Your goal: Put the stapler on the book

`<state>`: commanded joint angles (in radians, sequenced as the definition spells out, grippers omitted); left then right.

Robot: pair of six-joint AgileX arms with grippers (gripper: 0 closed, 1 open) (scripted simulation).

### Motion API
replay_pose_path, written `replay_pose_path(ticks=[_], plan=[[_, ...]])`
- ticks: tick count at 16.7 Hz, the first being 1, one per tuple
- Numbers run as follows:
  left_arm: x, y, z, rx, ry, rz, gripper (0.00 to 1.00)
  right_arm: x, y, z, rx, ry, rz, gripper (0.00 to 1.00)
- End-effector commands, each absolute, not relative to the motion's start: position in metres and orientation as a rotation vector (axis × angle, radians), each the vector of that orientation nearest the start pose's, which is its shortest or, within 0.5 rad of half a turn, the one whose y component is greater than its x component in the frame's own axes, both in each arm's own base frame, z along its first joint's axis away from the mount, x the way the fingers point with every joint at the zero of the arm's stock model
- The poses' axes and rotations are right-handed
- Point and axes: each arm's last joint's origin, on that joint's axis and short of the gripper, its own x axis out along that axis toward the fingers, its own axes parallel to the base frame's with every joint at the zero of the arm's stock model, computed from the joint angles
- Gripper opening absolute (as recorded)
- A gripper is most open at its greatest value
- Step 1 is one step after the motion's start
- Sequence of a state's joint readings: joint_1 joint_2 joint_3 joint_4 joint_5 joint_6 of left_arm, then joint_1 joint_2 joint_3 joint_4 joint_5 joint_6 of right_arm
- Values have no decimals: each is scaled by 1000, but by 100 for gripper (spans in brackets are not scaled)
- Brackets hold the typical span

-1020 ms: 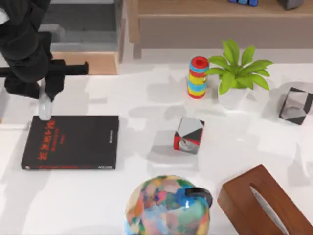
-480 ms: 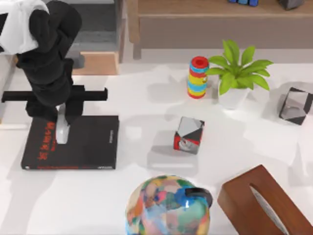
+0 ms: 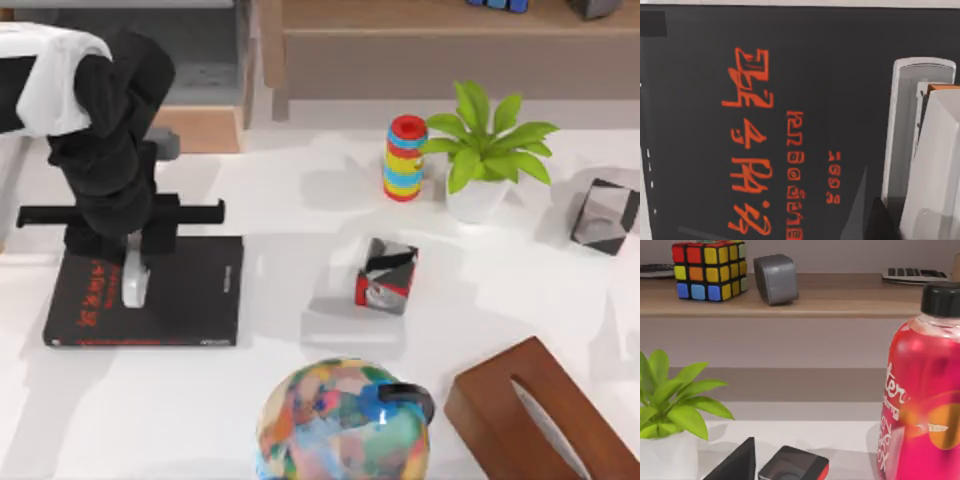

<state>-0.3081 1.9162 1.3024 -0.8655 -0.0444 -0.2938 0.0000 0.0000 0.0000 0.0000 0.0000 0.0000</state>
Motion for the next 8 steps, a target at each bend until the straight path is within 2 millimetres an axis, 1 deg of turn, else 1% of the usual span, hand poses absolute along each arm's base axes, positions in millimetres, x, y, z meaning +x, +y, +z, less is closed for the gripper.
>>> replay_pose_path(ticks=[4,8], plan=[[343,-105,156,17,1470,8,0,106,-1,160,0,0,0,100],[343,-105,156,17,1470,8,30,106,-1,160,0,0,0,100]])
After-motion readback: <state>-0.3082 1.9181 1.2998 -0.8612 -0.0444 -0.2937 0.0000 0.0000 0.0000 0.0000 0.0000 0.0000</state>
